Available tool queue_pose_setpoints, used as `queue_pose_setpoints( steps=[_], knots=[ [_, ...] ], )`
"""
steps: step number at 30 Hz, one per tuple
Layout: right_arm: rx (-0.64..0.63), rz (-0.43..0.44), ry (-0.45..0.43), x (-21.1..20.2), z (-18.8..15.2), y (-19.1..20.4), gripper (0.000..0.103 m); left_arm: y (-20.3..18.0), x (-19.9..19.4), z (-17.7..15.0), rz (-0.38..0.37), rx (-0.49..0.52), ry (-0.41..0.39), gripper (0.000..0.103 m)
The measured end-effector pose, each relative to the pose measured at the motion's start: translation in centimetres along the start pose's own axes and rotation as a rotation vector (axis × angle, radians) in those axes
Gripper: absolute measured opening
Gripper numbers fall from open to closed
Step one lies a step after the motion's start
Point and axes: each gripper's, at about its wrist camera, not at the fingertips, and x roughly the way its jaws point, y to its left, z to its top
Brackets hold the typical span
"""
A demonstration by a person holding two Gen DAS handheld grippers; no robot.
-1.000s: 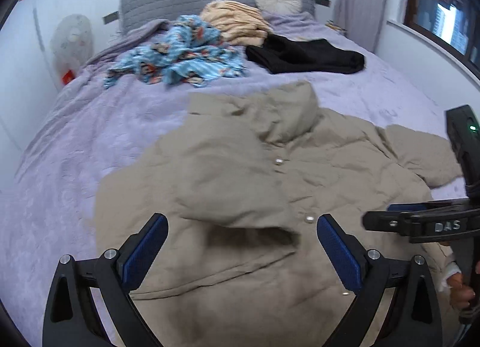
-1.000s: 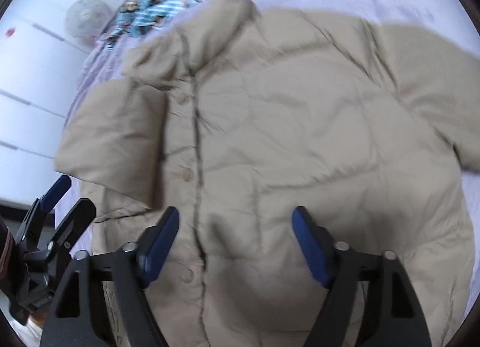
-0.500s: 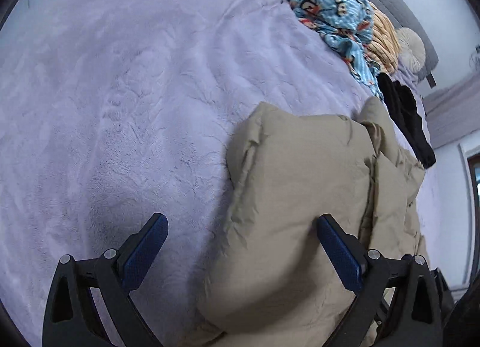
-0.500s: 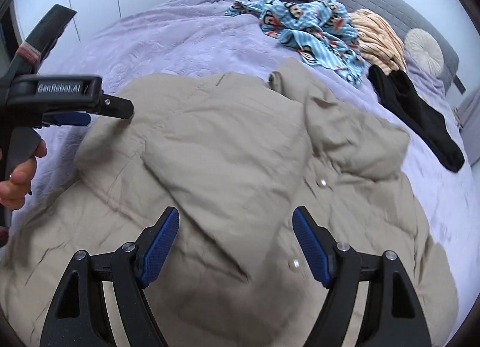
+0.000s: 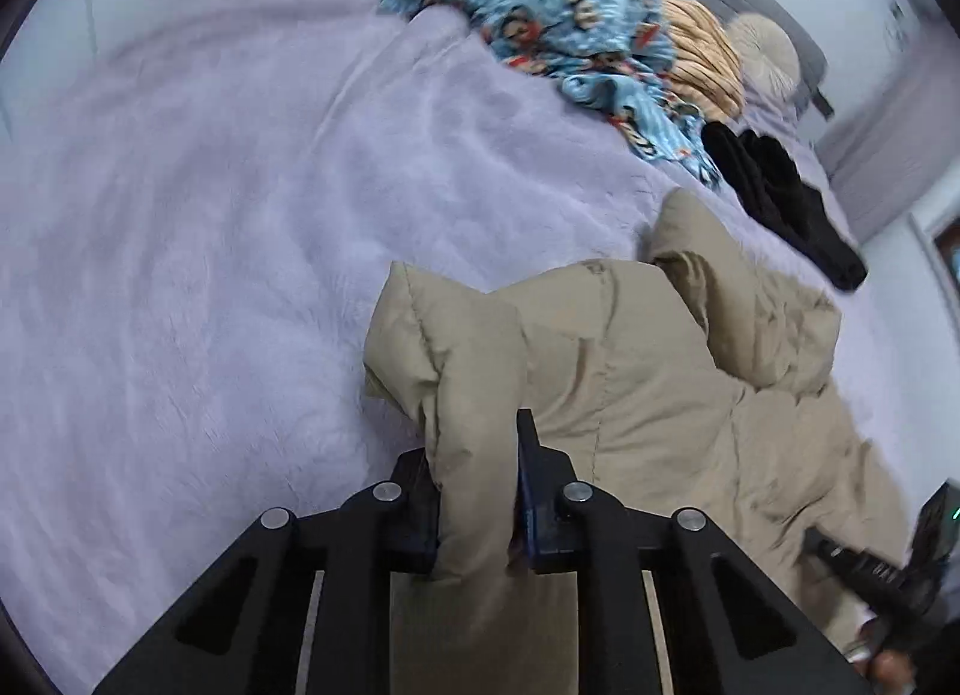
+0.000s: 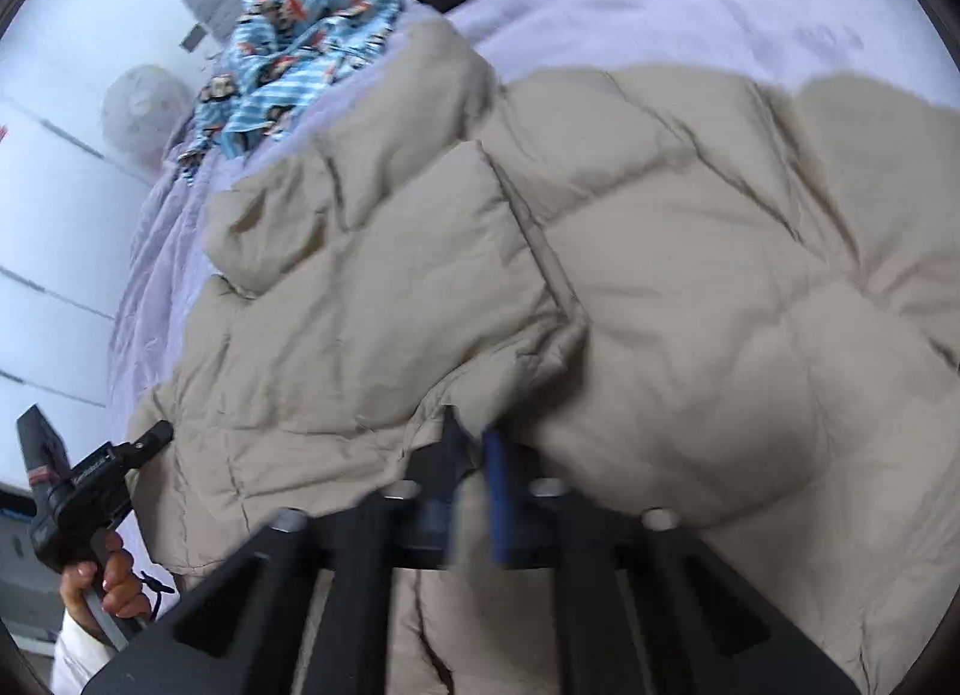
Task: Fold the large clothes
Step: 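Grasp the jacket side edge with the left tool and fold it inward over the body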
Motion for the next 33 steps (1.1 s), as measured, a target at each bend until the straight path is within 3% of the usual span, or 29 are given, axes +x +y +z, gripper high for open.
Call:
queue_pose_setpoints(
  steps=[2, 5, 9, 12, 14, 17, 21, 23, 25, 30, 33],
  knots=[
    [0.032, -0.013, -0.005, 0.4, -0.6, -1.1, 0.004, -2.5, -1.0, -0.5, 0.07, 0.135, -0.041, 0.02],
    [0.024, -0.026, -0.005, 0.6, -0.9, -0.9, 0.004, -2.8, 0.9, -0.8, 0.131, 0.198, -0.013, 0.02],
    [-0.018, -0.044, 0.007, -0.1, -0.7, -0.4, 0.004, -0.4, 2.6, -1.3, 0.131, 0.141, 0.021, 0.021],
    [0.03, -0.07, 0.017, -1.8, -0.7, -1.6, 0.004, -0.1, 2.6, -0.9, 0.132, 0.139, 0.02, 0.021],
    [0.021, -0.071, -0.039, -3.8, -0.5, -1.6, 0.004, -0.2, 2.4, -1.1, 0.137, 0.151, 0.018, 0.021],
    [-0.098, -0.059, -0.113, -5.2, 1.1, 0.6, 0.005, -0.4, 2.2, -1.5, 0.143, 0.153, 0.018, 0.021],
    [-0.219, 0.014, -0.057, -1.8, 4.3, 4.2, 0.005, -0.4, 2.0, -1.6, 0.149, 0.136, 0.029, 0.021],
    [-0.272, -0.034, 0.015, 1.4, 5.0, 5.3, 0.005, -0.4, 1.6, -1.4, 0.149, 0.132, 0.038, 0.022],
    [-0.247, -0.098, 0.092, 3.8, 4.5, 4.5, 0.005, -0.1, 0.4, -0.9, 0.143, 0.121, 0.04, 0.022],
    [-0.188, -0.074, 0.102, 2.9, 2.6, 1.9, 0.002, 2.2, -4.5, 0.0, 0.141, 0.048, -0.062, 0.022],
    [-0.203, -0.088, 0.093, 2.6, 2.3, 1.7, 0.002, 2.0, -3.9, -0.2, 0.115, 0.07, -0.039, 0.022]
  ],
)
